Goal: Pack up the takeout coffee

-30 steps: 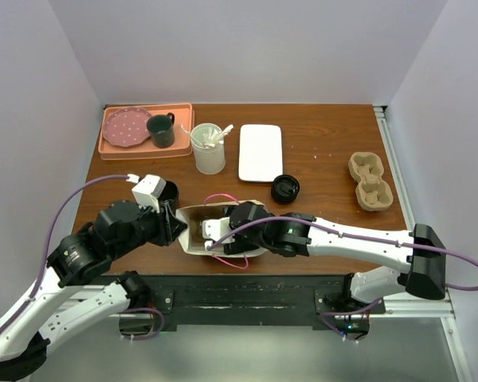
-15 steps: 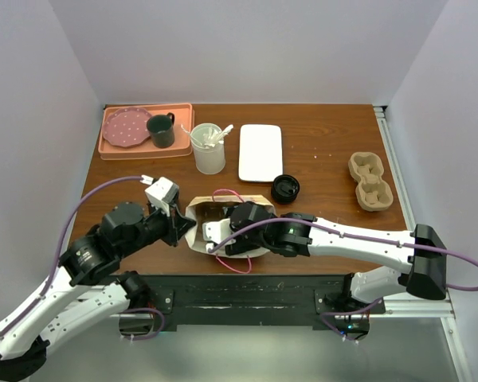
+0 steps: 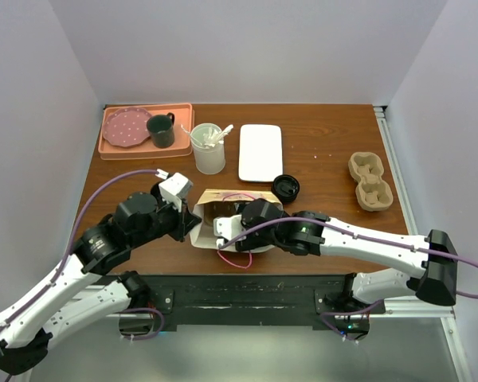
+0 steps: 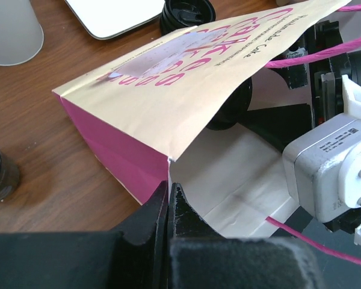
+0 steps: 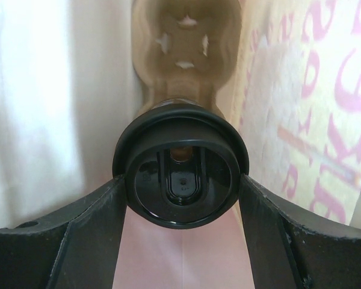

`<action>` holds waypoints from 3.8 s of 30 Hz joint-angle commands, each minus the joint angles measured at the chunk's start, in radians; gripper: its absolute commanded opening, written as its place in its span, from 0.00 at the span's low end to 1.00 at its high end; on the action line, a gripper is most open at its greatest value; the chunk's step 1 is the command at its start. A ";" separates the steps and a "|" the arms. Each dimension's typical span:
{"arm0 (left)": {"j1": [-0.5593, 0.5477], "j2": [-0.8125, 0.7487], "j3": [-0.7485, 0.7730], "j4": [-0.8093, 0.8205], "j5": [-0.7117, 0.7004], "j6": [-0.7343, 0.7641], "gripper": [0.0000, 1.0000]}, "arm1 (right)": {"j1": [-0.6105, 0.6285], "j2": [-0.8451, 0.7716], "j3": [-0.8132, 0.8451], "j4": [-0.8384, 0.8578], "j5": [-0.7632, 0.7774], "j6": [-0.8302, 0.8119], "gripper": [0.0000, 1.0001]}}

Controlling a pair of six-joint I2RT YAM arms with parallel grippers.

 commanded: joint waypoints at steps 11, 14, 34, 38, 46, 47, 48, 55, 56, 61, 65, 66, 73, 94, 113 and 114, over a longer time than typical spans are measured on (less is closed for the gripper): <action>0.000 -0.010 0.054 0.001 0.004 0.044 0.00 | -0.018 -0.006 0.009 -0.032 0.056 -0.076 0.33; 0.000 -0.028 0.047 -0.001 0.006 0.039 0.00 | -0.021 0.002 0.021 -0.055 0.076 -0.088 0.33; 0.000 -0.021 0.036 0.030 0.096 0.064 0.00 | -0.030 0.053 -0.053 0.133 0.028 -0.131 0.32; 0.000 -0.019 0.036 0.032 0.101 0.067 0.00 | -0.033 0.049 -0.079 0.170 0.031 -0.136 0.32; 0.000 -0.009 0.043 0.016 0.104 0.078 0.00 | -0.052 0.036 -0.119 0.221 0.039 -0.142 0.31; 0.000 -0.010 0.045 0.015 0.104 0.081 0.00 | -0.055 0.034 -0.128 0.225 0.038 -0.142 0.31; 0.000 -0.010 0.047 0.010 0.105 0.081 0.00 | -0.056 0.036 -0.131 0.233 0.038 -0.142 0.31; 0.000 -0.010 0.043 0.013 0.111 0.053 0.00 | -0.059 0.059 -0.134 0.267 0.030 -0.177 0.31; 0.000 -0.012 0.042 0.016 0.113 0.038 0.00 | -0.059 0.062 -0.131 0.268 0.028 -0.183 0.31; 0.000 -0.010 0.045 0.019 0.136 -0.003 0.00 | -0.059 0.079 -0.131 0.280 0.027 -0.226 0.31; 0.000 -0.005 0.054 -0.002 0.131 -0.030 0.00 | -0.059 0.074 -0.126 0.282 0.028 -0.249 0.30; 0.000 -0.005 0.054 -0.005 0.131 -0.033 0.00 | -0.058 0.076 -0.131 0.282 0.022 -0.254 0.30; 0.000 -0.006 0.048 -0.001 0.142 -0.071 0.00 | -0.059 0.080 -0.162 0.306 -0.015 -0.260 0.30; 0.000 0.030 0.059 0.012 0.124 -0.109 0.00 | -0.105 0.125 -0.206 0.334 -0.104 -0.239 0.36; 0.001 0.062 0.082 0.019 0.122 -0.091 0.00 | -0.132 0.191 -0.177 0.325 -0.139 -0.243 0.52; 0.001 0.064 0.083 0.018 0.121 -0.089 0.00 | -0.135 0.194 -0.175 0.325 -0.140 -0.243 0.51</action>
